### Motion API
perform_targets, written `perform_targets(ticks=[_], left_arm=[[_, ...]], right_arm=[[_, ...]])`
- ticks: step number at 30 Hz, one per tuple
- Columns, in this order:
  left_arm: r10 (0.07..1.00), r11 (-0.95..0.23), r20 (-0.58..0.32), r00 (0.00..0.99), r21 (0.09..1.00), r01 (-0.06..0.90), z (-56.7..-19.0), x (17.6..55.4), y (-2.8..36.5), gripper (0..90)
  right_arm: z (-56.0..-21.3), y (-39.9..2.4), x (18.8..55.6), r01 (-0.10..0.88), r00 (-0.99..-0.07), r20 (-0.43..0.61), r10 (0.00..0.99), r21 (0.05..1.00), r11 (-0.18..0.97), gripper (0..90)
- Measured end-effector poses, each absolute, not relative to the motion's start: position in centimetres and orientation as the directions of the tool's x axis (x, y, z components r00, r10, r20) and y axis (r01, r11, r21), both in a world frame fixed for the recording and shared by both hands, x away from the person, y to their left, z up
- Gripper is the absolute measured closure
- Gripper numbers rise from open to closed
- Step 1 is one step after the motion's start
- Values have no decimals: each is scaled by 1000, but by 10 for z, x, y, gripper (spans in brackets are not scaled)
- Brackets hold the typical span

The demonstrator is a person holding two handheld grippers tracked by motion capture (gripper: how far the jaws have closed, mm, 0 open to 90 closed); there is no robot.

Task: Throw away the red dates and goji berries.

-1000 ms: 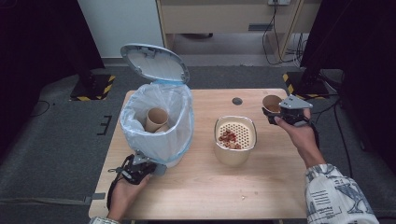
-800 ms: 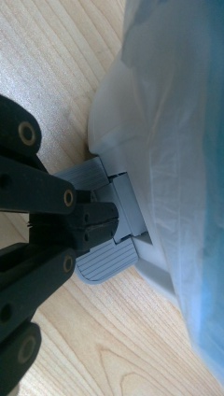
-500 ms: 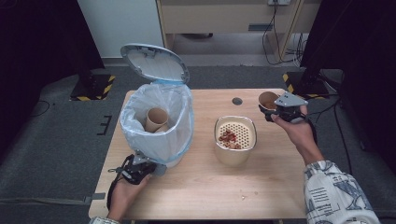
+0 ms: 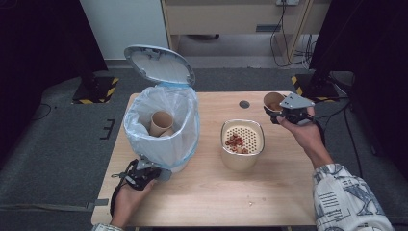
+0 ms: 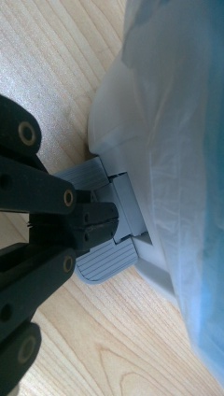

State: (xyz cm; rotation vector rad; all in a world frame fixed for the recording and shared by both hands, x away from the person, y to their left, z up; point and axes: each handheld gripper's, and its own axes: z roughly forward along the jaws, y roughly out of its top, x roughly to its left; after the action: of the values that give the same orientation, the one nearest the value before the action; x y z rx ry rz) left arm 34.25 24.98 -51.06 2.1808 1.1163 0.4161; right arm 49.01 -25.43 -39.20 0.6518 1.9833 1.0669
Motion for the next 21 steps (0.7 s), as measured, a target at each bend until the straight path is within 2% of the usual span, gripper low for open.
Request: perform_targets(ticks=[21], left_arm=[[808, -430, -11, 589, 671, 603, -511, 342, 250, 900]], right_arm=[[-384, -233, 482, -70, -584, -503, 637, 813, 578, 329]])
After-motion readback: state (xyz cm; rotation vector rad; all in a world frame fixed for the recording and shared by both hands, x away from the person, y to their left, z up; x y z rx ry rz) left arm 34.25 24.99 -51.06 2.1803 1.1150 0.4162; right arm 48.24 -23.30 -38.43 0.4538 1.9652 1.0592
